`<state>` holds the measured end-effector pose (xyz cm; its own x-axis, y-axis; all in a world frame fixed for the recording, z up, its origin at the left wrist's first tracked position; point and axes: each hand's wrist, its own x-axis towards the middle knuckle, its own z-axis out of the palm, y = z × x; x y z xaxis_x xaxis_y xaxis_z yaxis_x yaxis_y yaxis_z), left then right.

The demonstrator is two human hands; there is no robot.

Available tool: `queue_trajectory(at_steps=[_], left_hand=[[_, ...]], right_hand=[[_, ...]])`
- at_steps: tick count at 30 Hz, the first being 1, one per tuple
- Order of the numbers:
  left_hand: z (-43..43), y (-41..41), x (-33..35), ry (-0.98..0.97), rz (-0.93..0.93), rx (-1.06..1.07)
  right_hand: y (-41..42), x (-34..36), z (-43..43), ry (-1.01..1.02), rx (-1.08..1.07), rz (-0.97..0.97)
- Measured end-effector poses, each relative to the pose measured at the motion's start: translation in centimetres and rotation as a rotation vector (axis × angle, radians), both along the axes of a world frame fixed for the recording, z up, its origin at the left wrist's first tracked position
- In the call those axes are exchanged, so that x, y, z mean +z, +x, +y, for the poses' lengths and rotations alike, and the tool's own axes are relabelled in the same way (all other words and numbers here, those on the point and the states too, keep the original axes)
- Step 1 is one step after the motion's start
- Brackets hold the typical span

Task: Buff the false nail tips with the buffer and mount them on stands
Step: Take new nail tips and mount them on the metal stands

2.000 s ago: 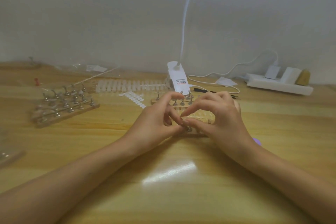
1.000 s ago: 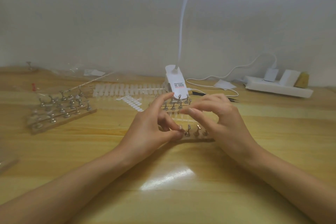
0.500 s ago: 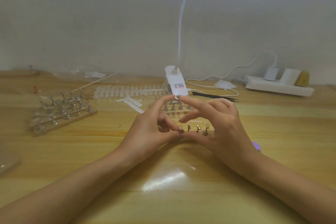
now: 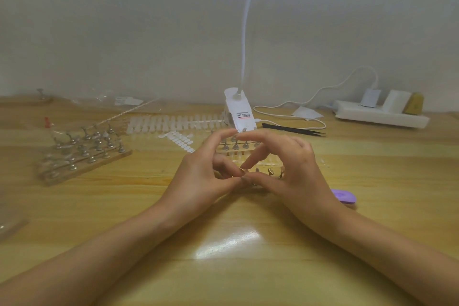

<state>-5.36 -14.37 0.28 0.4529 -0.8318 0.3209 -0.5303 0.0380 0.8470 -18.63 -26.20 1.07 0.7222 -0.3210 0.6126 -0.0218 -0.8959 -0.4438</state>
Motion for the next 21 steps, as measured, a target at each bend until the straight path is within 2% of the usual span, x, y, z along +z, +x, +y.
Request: queue_trajectory(at_steps=[11,16,21], left_hand=[[-0.1,0.0,-0.2,-0.003,-0.021,0.029],[0.1,-0.2,0.0,-0.002,-0.021,0.019],[0.2,-0.3,0.1,0.001,-0.003,0.004]], right_hand=[[0.2,0.0,0.0,-0.021,-0.012,0.035],[-1.4,0.5,-0.4,0.087,0.031,0.014],[-1.9,0.6,-0.6,0.076,-0.001,0.006]])
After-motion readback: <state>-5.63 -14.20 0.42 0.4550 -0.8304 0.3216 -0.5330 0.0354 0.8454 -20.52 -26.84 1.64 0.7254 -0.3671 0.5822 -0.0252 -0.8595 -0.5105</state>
